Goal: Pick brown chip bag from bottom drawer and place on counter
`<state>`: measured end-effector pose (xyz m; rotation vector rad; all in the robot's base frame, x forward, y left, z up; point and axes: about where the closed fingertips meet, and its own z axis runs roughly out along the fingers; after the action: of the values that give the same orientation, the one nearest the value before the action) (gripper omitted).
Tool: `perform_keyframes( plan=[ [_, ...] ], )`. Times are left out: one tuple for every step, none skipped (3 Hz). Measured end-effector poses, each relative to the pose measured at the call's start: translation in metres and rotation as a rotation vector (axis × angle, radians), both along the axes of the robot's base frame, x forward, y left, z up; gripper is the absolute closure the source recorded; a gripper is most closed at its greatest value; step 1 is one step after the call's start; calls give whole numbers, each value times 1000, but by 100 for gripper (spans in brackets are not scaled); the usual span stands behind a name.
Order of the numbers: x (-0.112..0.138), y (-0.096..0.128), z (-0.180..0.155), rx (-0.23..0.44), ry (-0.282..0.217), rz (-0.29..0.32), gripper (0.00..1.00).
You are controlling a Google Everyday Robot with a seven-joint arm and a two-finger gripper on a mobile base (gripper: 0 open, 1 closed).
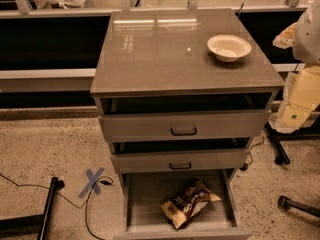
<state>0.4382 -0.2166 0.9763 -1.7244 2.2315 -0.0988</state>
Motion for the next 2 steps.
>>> perform_keyframes(
  plan=[
    [0,0,0,0,0,0,0],
    [6,9,-30,35,5,21,0]
  ],
)
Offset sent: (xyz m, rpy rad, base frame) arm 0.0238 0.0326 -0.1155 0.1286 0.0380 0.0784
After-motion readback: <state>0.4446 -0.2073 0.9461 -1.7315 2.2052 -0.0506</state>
